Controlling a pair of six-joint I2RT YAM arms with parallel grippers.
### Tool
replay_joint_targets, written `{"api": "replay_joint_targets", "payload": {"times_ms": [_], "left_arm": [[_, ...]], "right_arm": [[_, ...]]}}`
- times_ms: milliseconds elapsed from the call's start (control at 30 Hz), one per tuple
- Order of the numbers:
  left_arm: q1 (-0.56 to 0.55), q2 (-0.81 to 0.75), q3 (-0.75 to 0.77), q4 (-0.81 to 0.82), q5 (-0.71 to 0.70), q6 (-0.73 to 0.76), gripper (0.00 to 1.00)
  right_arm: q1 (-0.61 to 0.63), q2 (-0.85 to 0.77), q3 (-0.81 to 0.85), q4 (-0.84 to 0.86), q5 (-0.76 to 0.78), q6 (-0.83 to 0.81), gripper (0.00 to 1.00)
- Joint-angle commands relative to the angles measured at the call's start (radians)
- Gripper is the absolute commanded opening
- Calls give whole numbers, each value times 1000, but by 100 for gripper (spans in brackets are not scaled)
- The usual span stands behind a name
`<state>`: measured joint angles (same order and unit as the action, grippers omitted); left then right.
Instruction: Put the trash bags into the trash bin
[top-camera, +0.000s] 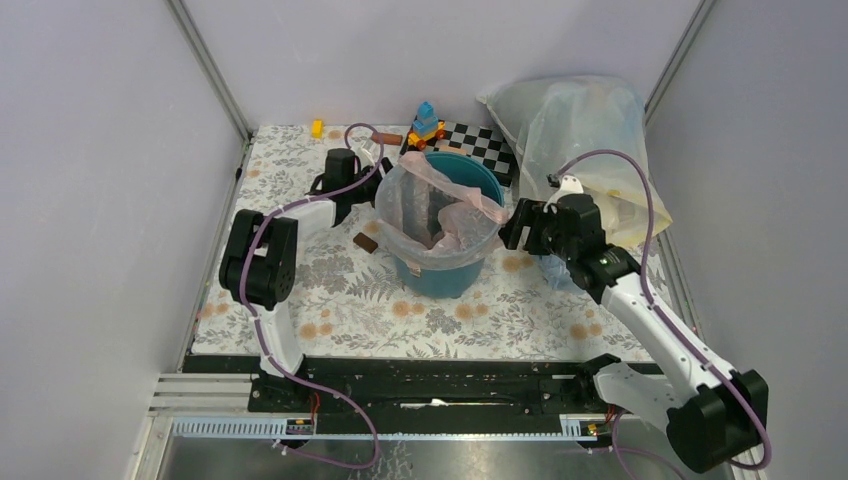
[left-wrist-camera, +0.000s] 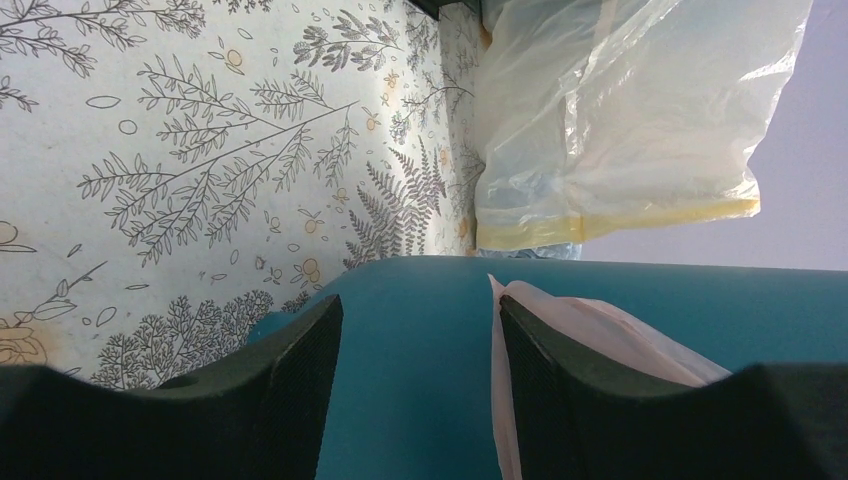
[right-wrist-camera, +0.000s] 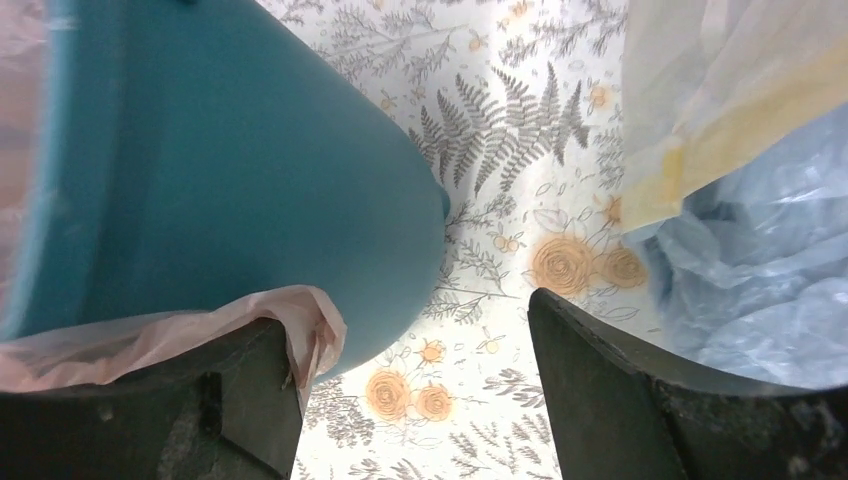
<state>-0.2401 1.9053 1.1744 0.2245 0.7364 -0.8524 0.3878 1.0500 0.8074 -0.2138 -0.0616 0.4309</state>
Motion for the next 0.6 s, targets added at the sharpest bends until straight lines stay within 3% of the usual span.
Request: {"api": "replay_joint_targets", "payload": {"times_ms": [0,133,233,333,567], "left_arm": [[-8,-66,23,5,17,44,61],[-8,-86,27,0,13,49,61],[-8,-99,27,-3,7,49,61],[-8,-126,14,-2,-24,47,61],[-8,-178,-19,9,-61,48,61]], "right_arm": [[9,-117,28,-5,19,-172,82],[9,-140,139,-86,18,-262,93],[9,-129,217,-133,23,-279,95],[9,-139,267,-112,-12,-296,94],[21,6,526,-164,-305,-396,82]]}}
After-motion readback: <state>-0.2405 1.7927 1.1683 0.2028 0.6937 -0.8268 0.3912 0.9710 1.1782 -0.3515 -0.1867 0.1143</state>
